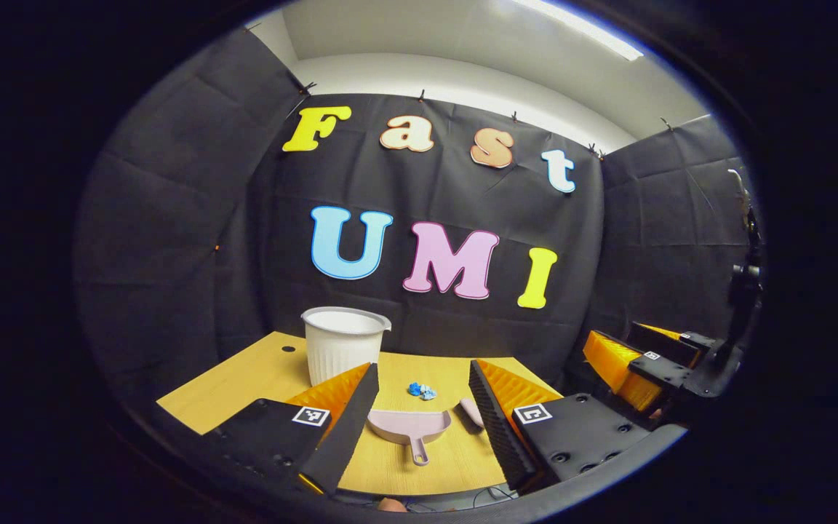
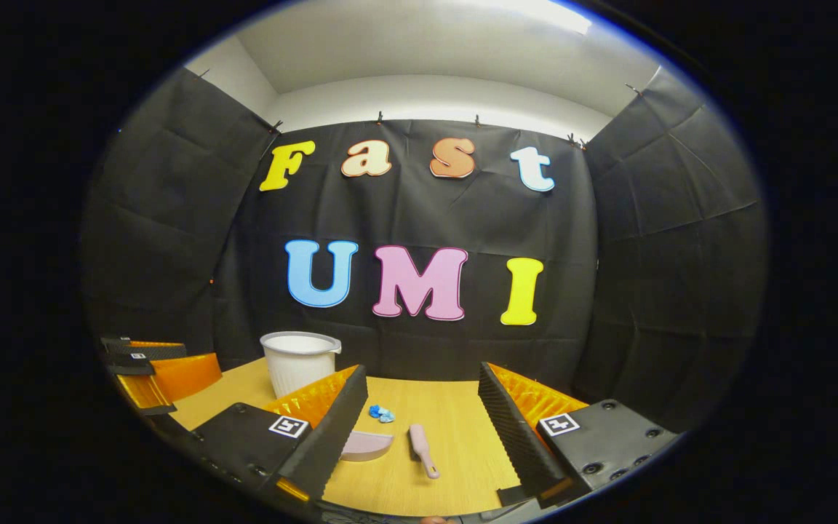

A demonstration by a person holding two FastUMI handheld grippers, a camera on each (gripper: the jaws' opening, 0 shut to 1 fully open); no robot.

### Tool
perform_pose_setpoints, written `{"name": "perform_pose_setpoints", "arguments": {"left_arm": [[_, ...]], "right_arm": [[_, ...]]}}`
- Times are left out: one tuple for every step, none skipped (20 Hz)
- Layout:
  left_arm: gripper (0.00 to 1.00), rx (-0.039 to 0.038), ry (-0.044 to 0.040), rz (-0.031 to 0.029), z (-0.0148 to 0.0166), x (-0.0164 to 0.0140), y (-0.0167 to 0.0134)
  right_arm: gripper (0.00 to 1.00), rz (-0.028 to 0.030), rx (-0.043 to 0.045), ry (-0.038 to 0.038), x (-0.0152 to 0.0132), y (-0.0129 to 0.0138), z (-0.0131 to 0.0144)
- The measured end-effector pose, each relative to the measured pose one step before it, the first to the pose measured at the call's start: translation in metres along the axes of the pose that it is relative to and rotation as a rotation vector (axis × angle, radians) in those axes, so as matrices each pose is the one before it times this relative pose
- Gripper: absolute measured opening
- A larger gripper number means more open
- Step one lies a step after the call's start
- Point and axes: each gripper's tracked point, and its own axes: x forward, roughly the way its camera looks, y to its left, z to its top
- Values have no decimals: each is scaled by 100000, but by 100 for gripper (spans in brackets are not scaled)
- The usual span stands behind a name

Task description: Pick up the small broom and dustpan from the desktop, sweep the trash into the dustpan with the broom, and then empty the trash into the garbage bin.

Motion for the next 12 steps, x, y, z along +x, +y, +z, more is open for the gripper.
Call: {"name": "perform_pose_setpoints", "arguments": {"left_arm": [[75,949,-786,-918,211,-80,-284],[75,979,-405,-67,-39,-161,-206],[72,801,340,1046,-35,6,183],[75,475,863,966,-203,3,185],[72,-142,614,972,-82,56,172],[72,-534,625,490,-111,57,-12],[75,-900,552,-96,-92,-36,-59],[75,-1091,61,-1189,-60,30,-231],[75,-894,-258,-777,11,49,-120],[75,-308,-498,-234,-98,205,-27],[75,232,-314,-183,74,62,-30],[75,515,-30,-435,-149,308,-204]], "right_arm": [[94,91,-313,-16,-21,73,45],[94,3,249,-932,-93,-41,299],[94,118,467,-1007,-41,34,429],[99,482,368,-863,92,191,231],[99,697,65,-384,209,314,16],[94,837,18,205,274,339,-84],[98,907,246,598,347,359,-174],[98,635,311,781,248,275,-166],[98,624,55,659,317,205,-132],[94,510,-367,490,207,140,-43],[99,-187,-1189,-45,258,-63,154],[94,-849,-1921,-1486,173,-434,363]]}}
